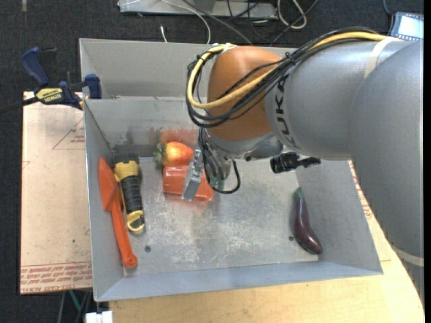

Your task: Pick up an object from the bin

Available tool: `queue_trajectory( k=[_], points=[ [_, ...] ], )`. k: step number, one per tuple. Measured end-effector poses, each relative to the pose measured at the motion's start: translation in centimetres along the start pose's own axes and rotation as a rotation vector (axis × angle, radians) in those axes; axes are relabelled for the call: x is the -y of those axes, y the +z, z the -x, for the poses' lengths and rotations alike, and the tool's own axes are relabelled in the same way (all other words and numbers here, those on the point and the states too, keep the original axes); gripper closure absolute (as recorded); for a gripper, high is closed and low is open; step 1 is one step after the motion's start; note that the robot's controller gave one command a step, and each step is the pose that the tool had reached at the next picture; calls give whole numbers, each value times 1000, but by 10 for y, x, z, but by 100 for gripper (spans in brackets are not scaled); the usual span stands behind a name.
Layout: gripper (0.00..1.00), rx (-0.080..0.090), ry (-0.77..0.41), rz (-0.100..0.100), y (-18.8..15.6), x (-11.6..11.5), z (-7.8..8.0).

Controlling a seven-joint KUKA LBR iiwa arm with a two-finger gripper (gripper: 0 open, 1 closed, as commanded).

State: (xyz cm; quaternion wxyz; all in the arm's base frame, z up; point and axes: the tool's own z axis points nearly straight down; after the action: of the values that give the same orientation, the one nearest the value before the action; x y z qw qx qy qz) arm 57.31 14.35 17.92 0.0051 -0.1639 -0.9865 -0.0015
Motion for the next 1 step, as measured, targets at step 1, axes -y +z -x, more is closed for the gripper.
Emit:
queue_trajectory(
  k=[1],
  points=[
    [100,17,59,9,-1,-14,44]
  ],
)
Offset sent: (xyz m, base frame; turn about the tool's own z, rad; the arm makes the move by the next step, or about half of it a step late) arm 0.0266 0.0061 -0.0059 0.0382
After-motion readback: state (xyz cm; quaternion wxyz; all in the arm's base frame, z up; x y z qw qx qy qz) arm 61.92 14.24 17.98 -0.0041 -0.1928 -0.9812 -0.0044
